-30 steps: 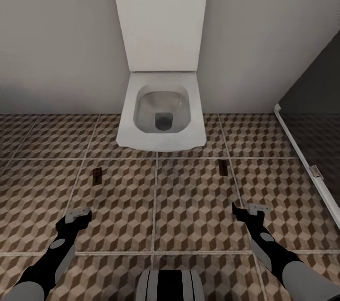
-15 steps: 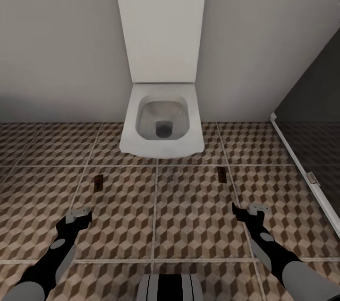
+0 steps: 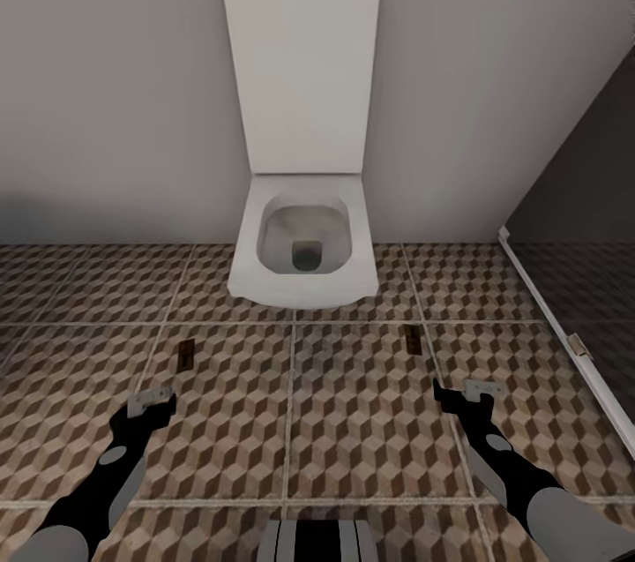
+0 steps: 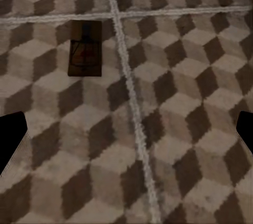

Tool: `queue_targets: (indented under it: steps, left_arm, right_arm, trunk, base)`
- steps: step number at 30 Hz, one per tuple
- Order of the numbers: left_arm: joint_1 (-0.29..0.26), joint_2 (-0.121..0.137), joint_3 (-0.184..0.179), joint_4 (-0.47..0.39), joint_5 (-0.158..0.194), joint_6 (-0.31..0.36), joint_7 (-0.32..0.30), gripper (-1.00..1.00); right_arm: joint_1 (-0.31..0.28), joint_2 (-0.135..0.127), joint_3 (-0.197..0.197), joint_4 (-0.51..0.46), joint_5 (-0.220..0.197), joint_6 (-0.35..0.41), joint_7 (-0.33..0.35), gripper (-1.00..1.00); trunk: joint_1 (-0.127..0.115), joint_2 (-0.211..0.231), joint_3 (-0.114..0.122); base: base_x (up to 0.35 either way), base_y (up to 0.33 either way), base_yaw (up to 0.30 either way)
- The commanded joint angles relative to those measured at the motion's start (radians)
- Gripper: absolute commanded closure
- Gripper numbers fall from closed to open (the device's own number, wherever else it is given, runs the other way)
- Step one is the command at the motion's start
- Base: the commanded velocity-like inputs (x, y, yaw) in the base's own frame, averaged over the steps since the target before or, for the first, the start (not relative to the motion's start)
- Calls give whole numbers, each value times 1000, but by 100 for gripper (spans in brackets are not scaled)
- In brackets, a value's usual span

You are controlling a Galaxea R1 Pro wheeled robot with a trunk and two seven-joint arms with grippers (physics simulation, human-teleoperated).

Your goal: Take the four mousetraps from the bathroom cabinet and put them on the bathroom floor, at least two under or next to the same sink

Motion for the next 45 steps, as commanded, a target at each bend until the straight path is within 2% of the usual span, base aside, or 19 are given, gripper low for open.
queue_targets:
  steps: [1, 45]
  left_arm:
    - [0, 0, -2, 0, 10, -4, 2, -100]
    - [0, -4, -2, 1, 9, -4, 2, -100]
  right_arm:
    - [0, -1, 9, 0, -5, -3, -7, -100]
    - [0, 3, 9, 0, -4, -1, -7, -100]
  trunk:
    - [-1, 0, 3]
    - [-20, 10, 173]
  base:
    - [0, 0, 0]
    - [0, 0, 0]
